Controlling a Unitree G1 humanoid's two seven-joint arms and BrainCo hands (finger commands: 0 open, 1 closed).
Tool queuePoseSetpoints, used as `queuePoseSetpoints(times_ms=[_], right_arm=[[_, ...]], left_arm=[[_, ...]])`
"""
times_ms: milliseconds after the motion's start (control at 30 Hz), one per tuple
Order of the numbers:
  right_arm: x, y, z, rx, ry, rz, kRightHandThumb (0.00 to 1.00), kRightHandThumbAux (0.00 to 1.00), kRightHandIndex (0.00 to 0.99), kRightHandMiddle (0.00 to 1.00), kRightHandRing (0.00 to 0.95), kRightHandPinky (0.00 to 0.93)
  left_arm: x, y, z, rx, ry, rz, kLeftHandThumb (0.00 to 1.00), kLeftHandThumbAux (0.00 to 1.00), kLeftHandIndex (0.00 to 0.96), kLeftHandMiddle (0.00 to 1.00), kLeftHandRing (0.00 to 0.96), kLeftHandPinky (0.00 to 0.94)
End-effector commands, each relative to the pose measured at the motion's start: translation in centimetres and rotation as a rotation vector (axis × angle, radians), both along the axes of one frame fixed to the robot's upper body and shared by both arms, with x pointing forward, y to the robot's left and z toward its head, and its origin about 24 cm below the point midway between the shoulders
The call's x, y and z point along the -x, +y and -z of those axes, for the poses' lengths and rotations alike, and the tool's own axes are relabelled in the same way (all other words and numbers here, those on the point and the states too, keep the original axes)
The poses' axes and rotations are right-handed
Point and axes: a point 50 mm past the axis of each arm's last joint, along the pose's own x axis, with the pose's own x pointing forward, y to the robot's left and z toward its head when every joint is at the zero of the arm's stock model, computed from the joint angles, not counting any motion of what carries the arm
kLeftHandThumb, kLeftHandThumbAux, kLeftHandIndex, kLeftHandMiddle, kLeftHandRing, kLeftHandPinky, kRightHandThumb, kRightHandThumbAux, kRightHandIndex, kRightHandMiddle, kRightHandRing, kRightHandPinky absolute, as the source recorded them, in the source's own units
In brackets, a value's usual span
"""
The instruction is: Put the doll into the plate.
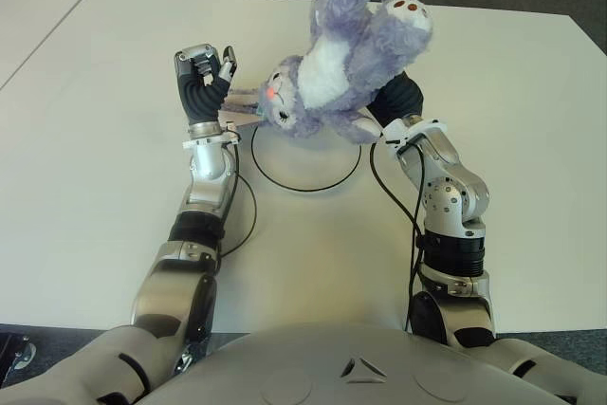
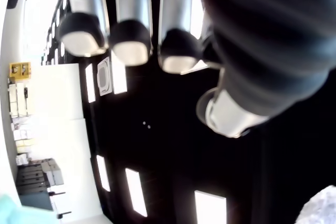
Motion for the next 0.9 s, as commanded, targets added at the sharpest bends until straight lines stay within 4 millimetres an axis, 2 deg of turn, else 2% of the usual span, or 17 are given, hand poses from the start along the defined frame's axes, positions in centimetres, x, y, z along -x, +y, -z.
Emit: queuePoseSetpoints(times_ms=[33,567,900], right_arm=[[0.13,-0.24,1.05,0.029,0.024,0.036,0.853,0.679,0.394,0.541,0.877,0.885],[0.43,0.25,1.09,-0.065,0.025,0.024,0.853,0.679,0.395,0.541,0.88,0.887],[0.58,0.39,1.02,0.002,-0.013,-0.026,0.853,0.679,0.394,0.54,0.874,0.879]], left_arm=[[3.19,0.55,5.93,-0.004,0.21,-0.05,0.471,0.807,0.851,0.9,0.903,0.89],[3.38,0.42,5.76,0.019,0.166,-0.079,0.446,0.806,0.862,0.907,0.908,0.891],[3.42,0.37,5.79,0.026,0.161,-0.084,0.439,0.808,0.862,0.906,0.907,0.89]])
